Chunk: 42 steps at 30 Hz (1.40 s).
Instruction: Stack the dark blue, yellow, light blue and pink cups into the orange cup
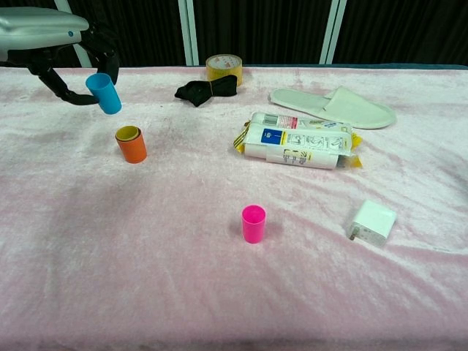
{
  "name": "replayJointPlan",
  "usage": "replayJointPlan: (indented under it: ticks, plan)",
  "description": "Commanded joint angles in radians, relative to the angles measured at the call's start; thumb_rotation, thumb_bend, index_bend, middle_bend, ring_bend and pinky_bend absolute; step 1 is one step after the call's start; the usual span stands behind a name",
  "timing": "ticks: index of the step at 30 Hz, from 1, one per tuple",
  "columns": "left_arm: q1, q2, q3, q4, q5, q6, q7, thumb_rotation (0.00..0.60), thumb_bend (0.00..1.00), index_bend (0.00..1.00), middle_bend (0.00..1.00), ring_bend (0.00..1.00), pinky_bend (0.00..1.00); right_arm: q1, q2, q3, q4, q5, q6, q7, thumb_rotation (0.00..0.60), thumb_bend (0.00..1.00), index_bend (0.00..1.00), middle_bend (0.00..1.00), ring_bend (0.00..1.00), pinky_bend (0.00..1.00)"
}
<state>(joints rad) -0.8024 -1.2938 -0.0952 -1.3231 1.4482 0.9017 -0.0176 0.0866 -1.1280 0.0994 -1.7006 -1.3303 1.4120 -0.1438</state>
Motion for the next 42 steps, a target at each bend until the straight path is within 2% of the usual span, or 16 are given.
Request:
replayJointPlan:
  ticks: [1, 9, 35, 37, 42]
  plan:
    - [-0.010, -0.053, -0.007, 0.079, -0.019, -0.025, -0.047, 0.600, 0.35, 0.48, 0.52, 0.00, 0.00, 0.000, 0.000, 0.000, 0.001, -0.001, 0.000, 0.000, 0.600, 0.30, 0.13, 0.10, 0.17, 0.24]
    - [-0.024, -0.090, 0.010, 0.133, 0.010, -0.042, -0.110, 0.600, 0.35, 0.48, 0.51, 0.00, 0.00, 0.000, -0.001, -0.001, 0.001, -0.004, 0.002, -0.002, 0.600, 0.30, 0.13, 0.10, 0.17, 0.24]
    - [-0.054, -0.172, 0.037, 0.246, 0.021, -0.104, -0.180, 0.600, 0.34, 0.46, 0.50, 0.00, 0.00, 0.000, 0.001, -0.003, 0.003, -0.007, 0.000, 0.001, 0.600, 0.30, 0.13, 0.10, 0.17, 0.24]
    - [-0.058, -0.170, 0.042, 0.245, 0.019, -0.118, -0.177, 0.600, 0.32, 0.43, 0.47, 0.00, 0.00, 0.000, 0.001, -0.003, 0.003, -0.008, 0.001, 0.001, 0.600, 0.30, 0.13, 0.10, 0.17, 0.24]
    - [-0.057, -0.153, 0.049, 0.222, 0.005, -0.143, -0.159, 0.600, 0.22, 0.21, 0.28, 0.00, 0.00, -0.001, 0.001, -0.003, 0.003, -0.009, 0.003, 0.002, 0.600, 0.30, 0.13, 0.10, 0.17, 0.24]
